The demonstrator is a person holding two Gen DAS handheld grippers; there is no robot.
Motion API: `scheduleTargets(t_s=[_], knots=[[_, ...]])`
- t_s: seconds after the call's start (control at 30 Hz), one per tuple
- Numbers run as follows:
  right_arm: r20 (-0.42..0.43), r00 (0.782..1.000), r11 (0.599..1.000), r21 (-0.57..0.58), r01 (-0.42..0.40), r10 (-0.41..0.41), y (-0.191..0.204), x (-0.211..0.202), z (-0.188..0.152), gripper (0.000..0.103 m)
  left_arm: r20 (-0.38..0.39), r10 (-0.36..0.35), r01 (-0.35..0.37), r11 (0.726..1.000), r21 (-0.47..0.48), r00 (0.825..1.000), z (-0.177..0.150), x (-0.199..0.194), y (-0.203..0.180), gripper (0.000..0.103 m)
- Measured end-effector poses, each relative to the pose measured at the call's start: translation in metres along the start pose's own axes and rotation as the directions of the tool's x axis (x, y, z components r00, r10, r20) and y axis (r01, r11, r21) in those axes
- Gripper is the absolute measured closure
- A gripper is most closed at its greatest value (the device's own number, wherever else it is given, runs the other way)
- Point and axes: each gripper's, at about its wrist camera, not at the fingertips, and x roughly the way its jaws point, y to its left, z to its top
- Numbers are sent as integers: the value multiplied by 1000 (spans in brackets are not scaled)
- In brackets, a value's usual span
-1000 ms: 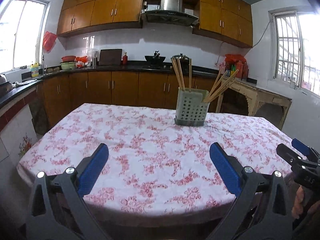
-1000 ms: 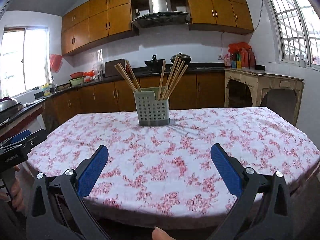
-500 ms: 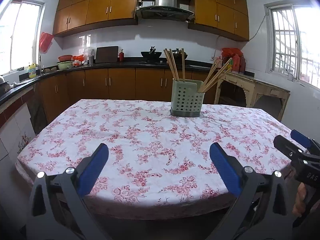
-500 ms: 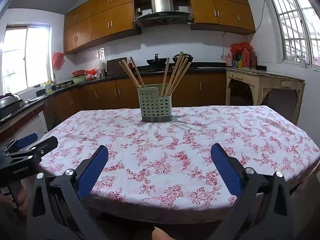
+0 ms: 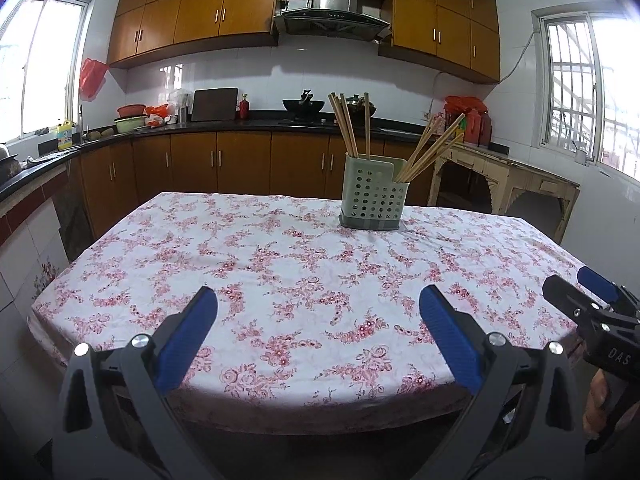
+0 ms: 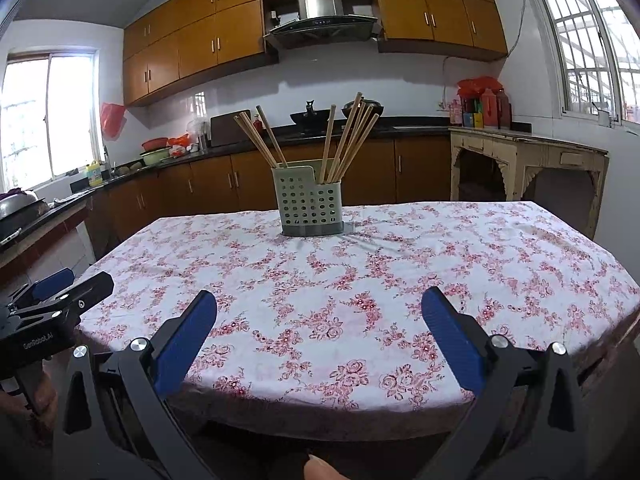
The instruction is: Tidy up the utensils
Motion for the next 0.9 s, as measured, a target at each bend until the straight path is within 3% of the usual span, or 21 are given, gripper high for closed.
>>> scheduleTargets(t_s=[0.9], knots=[[2, 1000, 1000, -7, 3, -3, 0, 0, 1, 2, -28, -10, 10, 1000, 12, 1000, -2, 6, -3, 4]])
